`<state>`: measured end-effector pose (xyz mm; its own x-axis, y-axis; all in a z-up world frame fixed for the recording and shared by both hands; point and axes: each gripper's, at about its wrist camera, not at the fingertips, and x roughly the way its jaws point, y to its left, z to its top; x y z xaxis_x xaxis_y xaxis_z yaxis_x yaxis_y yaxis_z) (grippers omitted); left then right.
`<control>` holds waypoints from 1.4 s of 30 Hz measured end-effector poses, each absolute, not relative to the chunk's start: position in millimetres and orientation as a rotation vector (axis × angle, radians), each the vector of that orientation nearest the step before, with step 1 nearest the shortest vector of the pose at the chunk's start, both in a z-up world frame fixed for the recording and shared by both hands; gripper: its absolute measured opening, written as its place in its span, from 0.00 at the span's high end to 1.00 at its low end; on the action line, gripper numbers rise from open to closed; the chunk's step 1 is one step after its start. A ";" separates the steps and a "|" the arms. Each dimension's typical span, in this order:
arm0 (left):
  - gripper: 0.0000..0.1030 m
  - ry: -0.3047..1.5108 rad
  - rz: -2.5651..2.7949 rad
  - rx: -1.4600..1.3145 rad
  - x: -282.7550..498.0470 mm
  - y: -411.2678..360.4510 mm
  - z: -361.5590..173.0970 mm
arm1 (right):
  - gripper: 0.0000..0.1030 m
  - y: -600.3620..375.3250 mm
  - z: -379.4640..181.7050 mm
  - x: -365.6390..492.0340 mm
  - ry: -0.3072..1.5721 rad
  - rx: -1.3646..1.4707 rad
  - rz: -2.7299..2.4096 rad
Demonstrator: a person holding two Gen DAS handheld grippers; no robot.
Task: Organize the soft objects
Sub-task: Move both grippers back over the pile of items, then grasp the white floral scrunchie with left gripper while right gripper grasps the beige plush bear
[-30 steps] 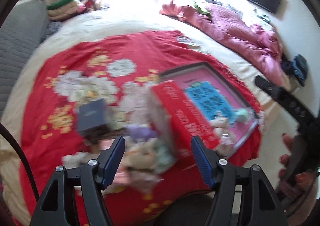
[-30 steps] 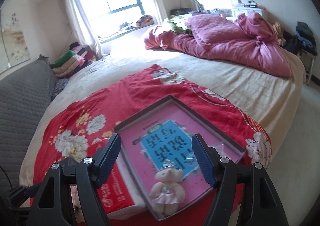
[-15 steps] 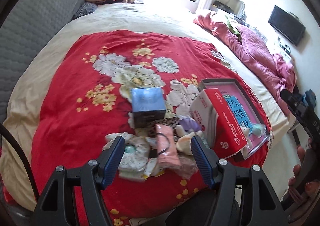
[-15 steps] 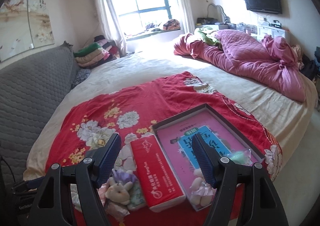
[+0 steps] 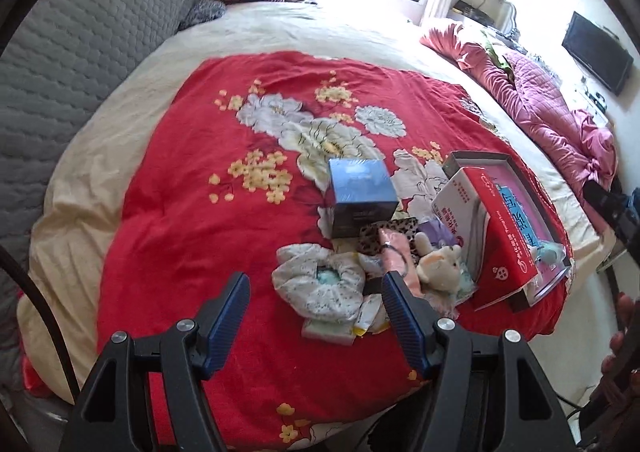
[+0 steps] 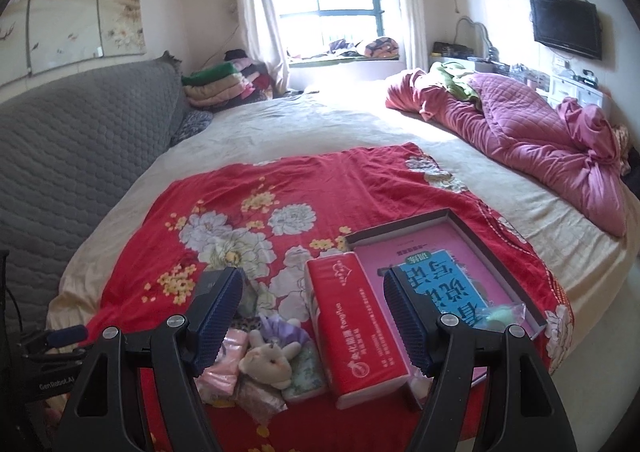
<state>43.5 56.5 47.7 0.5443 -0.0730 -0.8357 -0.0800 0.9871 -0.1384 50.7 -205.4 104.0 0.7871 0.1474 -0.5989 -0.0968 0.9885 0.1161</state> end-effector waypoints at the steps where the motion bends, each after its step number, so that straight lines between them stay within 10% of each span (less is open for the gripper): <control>1: 0.34 1.000 0.006 -0.172 43.9 58.8 45.4 | 0.28 -200.3 100.8 51.9 0.659 0.075 0.144; 42: 0.34 1.117 -0.025 -0.309 67.4 88.8 -44.6 | 0.28 -118.5 -29.0 76.6 0.921 -0.270 0.236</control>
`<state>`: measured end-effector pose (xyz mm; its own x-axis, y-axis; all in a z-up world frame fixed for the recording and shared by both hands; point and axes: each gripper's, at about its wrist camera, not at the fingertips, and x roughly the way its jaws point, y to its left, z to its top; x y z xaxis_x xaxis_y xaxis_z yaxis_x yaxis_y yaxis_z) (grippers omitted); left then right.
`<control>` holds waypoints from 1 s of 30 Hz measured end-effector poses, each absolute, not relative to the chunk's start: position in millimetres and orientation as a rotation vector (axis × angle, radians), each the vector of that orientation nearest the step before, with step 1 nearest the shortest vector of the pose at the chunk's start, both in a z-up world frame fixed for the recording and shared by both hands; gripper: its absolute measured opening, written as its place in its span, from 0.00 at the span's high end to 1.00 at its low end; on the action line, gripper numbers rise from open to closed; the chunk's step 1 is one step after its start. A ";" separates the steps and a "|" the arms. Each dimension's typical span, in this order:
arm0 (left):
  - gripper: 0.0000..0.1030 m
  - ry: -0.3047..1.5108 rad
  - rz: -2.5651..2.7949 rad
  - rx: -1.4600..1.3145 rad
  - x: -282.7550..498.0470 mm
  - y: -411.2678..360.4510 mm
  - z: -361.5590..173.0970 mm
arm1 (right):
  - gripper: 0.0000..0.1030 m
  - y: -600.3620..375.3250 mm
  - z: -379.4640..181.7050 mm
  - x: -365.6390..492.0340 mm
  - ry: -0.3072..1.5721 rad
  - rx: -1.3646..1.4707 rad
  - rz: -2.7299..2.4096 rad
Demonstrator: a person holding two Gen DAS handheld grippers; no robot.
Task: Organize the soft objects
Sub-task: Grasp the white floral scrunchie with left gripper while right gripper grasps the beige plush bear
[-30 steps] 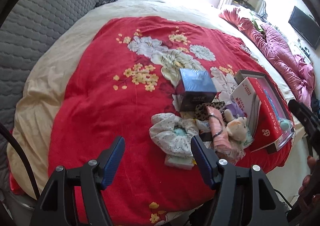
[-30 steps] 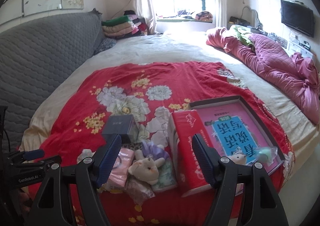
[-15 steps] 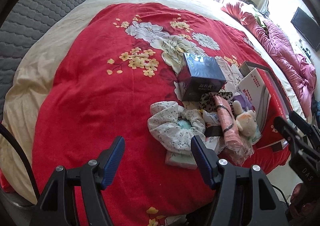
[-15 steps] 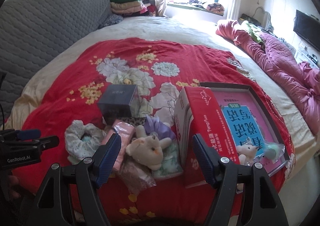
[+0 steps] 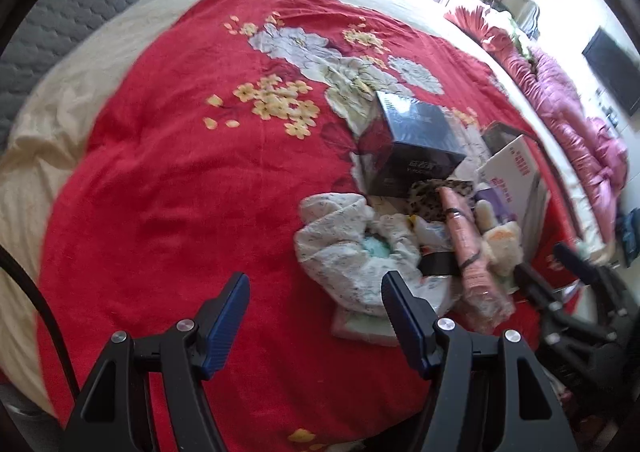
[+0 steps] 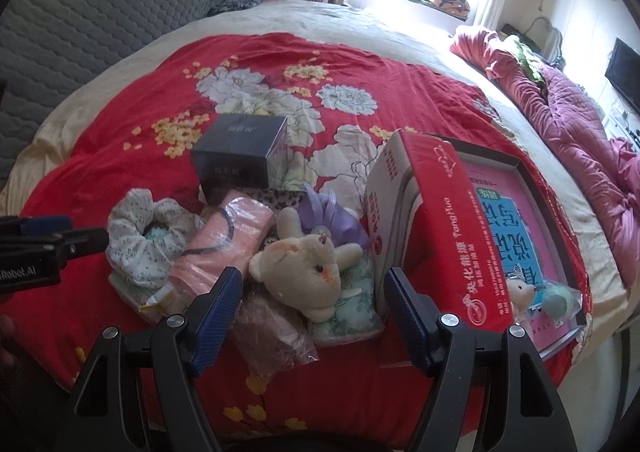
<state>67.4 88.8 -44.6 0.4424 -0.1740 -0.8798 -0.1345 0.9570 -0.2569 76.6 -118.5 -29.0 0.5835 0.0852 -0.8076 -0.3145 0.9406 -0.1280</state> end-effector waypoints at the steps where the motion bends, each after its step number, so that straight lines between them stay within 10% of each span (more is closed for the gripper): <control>1: 0.34 1.119 -0.038 -0.330 68.0 89.8 -46.1 | 0.28 -116.3 -31.0 76.8 0.920 -0.290 0.239; 21: 0.34 1.159 0.001 -0.379 92.7 91.6 -72.9 | 0.28 -115.3 -58.2 109.0 0.962 -0.278 0.243; 30: 0.36 1.153 -0.008 -0.421 98.8 93.6 -81.5 | 0.52 -117.8 -64.4 110.8 0.978 -0.223 0.277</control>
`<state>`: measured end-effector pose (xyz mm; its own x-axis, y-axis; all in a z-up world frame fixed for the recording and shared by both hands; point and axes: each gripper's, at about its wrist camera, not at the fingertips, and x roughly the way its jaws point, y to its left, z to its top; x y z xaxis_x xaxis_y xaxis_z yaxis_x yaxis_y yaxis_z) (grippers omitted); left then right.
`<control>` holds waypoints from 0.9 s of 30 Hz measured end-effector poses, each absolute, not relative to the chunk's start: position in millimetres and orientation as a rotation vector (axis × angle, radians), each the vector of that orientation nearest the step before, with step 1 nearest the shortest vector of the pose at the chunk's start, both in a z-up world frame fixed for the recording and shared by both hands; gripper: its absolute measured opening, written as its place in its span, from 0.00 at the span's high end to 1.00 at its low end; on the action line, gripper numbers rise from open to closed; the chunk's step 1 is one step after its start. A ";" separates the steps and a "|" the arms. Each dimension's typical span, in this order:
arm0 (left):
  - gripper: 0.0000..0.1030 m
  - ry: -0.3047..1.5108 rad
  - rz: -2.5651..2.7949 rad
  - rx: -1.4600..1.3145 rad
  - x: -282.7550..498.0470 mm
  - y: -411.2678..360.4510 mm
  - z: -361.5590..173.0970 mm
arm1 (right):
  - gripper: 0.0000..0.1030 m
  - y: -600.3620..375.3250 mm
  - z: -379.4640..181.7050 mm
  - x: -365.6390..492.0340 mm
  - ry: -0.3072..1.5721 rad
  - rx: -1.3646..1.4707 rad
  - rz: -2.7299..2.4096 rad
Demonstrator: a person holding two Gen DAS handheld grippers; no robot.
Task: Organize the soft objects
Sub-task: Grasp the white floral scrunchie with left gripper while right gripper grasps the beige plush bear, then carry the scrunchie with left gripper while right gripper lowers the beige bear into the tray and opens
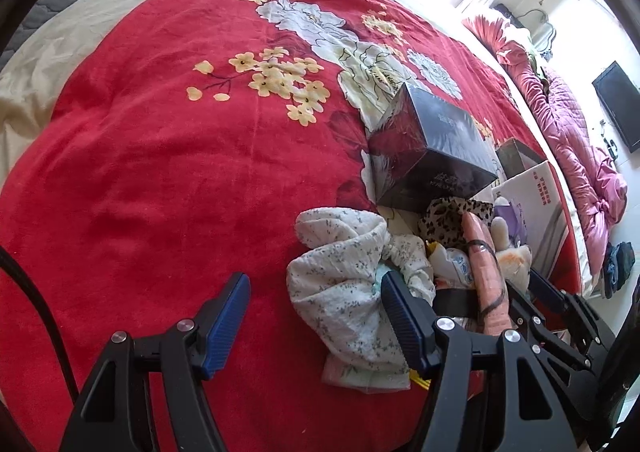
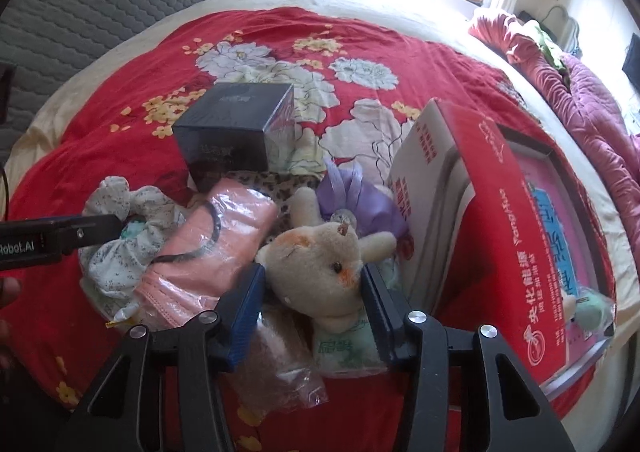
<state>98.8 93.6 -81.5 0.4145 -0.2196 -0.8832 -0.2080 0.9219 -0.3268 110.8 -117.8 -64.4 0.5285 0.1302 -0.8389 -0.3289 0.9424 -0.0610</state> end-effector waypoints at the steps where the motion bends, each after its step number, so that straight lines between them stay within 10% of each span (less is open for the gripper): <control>1: 0.40 1.151 -0.013 -0.424 99.0 92.9 -81.7 | 0.53 -119.2 -63.0 110.8 0.973 -0.211 0.278; 12: 0.85 1.120 -0.078 -0.460 101.2 86.0 -80.4 | 0.59 -129.0 -49.9 107.1 0.931 -0.144 0.281; 27: 0.86 0.999 -0.083 -0.433 79.5 83.8 -35.9 | 0.60 -134.3 -23.9 92.7 0.839 -0.092 0.313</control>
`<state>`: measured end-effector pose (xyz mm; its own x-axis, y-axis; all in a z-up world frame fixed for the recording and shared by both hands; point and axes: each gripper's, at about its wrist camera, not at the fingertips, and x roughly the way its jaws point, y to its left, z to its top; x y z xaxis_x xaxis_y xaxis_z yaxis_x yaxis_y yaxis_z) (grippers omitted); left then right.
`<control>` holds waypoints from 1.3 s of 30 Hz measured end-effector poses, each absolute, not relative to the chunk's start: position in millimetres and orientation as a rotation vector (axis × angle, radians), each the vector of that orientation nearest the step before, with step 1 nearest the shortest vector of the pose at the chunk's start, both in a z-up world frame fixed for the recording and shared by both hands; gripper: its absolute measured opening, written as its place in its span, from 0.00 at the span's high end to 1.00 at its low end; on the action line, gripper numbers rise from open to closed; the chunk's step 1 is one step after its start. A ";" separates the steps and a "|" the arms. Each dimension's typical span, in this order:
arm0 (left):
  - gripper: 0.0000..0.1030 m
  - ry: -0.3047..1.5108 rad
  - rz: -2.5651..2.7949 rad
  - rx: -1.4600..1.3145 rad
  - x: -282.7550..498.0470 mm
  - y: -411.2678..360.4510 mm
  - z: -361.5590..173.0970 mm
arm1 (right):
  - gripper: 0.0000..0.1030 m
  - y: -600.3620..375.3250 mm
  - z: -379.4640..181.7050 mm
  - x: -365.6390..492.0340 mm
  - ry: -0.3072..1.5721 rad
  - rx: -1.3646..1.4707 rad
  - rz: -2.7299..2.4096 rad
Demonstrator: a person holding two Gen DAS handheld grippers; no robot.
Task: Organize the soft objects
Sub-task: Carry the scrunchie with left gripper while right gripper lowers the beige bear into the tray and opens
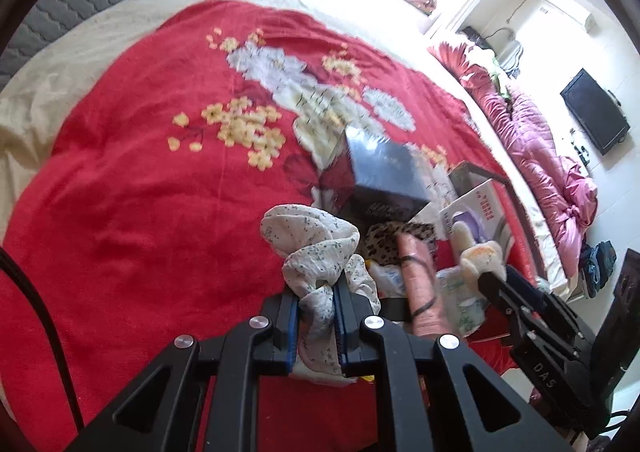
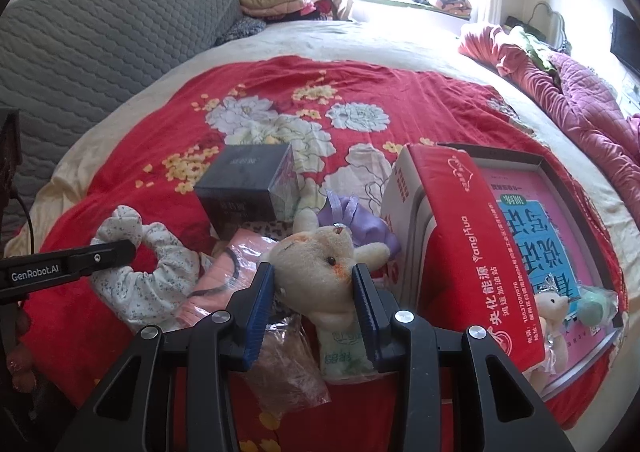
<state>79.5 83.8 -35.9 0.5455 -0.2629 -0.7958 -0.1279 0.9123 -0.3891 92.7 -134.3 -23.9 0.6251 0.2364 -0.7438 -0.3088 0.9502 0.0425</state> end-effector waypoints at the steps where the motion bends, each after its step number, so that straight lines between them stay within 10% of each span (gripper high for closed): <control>1: 0.86 0.992 -0.083 -0.428 78.2 83.5 -32.9 | 0.60 -134.8 -21.6 91.6 0.834 -0.085 0.315; 39: 0.86 0.874 -0.162 -0.184 63.1 -40.1 72.1 | 0.60 -223.2 69.5 48.9 0.606 0.125 0.268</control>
<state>63.1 -40.1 72.1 0.6316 -0.2153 -0.7448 0.0653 0.9720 -0.2256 48.9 -223.2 69.5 0.7887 0.2843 -0.5451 -0.2114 0.9580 0.1939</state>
